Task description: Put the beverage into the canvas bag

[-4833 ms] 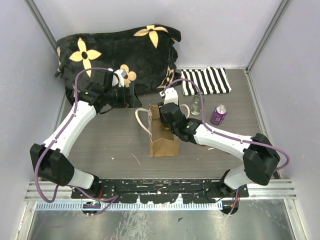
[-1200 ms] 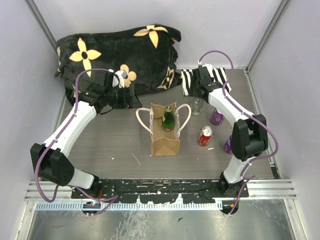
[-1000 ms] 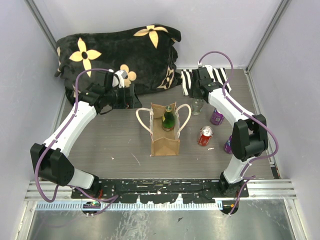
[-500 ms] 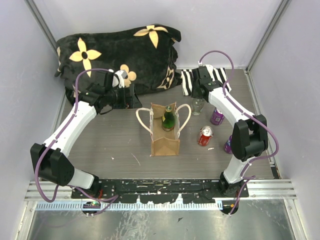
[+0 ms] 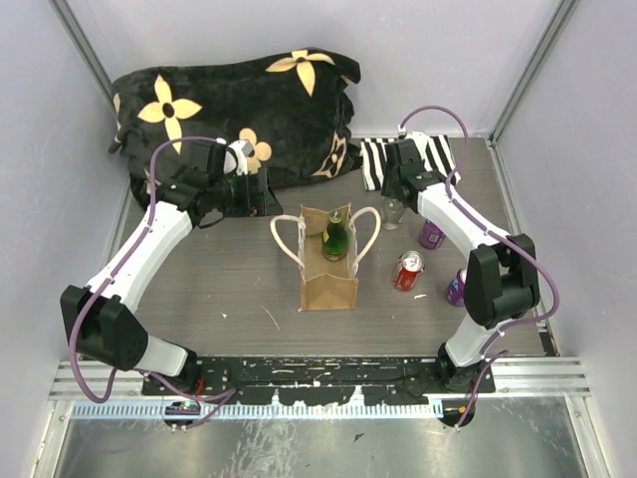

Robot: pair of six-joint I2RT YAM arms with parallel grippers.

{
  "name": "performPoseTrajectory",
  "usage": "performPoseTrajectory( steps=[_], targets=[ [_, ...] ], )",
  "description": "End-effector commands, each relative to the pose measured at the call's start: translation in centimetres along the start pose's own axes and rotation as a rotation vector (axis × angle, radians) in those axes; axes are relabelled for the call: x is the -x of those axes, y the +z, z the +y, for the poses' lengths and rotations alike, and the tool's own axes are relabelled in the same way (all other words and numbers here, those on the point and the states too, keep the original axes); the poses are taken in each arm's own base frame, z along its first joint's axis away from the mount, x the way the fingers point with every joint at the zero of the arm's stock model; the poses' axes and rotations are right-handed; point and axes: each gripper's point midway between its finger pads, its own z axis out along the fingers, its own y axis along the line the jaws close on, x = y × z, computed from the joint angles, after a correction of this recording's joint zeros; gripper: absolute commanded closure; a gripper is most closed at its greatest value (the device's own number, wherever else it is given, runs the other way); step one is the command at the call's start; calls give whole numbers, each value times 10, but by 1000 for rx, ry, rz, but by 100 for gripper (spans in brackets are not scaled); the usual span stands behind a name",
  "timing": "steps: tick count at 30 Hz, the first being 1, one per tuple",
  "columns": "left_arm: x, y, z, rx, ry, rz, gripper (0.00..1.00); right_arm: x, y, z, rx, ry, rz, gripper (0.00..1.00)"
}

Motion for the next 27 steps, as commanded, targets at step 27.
performPoseTrajectory(
  steps=[27],
  targets=[
    [-2, -4, 1, -3, 19, -12, 8, -10, 16, -10, 35, 59, -266, 83]
  ],
)
